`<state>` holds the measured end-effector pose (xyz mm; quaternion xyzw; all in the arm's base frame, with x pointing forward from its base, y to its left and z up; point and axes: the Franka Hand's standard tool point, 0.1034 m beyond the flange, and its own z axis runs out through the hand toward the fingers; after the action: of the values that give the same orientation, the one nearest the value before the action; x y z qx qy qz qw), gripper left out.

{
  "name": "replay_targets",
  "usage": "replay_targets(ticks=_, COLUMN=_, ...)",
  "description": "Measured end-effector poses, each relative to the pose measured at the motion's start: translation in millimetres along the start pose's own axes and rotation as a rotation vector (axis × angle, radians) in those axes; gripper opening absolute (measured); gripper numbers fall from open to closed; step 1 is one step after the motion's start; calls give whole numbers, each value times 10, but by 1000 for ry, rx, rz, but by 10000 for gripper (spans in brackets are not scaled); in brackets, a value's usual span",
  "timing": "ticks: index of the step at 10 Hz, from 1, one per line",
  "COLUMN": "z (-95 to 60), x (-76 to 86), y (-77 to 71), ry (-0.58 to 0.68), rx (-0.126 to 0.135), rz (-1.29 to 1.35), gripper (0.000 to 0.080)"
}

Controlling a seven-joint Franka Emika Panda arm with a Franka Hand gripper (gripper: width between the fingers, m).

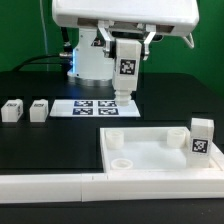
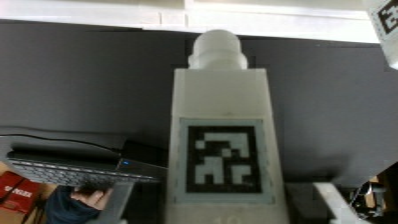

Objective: Assemble square table

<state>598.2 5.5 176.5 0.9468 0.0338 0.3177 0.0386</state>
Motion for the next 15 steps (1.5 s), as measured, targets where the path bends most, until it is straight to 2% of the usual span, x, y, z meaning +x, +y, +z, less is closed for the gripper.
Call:
replay_targets(ticks=1, z=109, x=-47, y=112, ry=-16, rx=-11, rz=-17, gripper=291)
replay_targets(ticks=2, z=210, x=-53, y=145, ry=-26, rx=-11, rz=-12, gripper=291)
replay_targets(ticks=5, z=470, x=-219, y=-121, ry=-31, rx=7, rz=-24, gripper=291)
replay_targets(ticks=7, z=587, x=-341, y=-187, ry=-40, rx=4, rz=-26, gripper=291)
replay_targets(ticks=9, z=620, x=-342, y=-118, ry=-42, rx=-5, rz=-24, gripper=291)
replay_targets(ticks=11, z=693, x=-386, y=-141, ry=-51, rx=-5, rz=-29, gripper=291)
replay_targets(ticks=15, z=754, x=-341, y=-123, ry=-36, rx=-13, rz=-21, gripper=291)
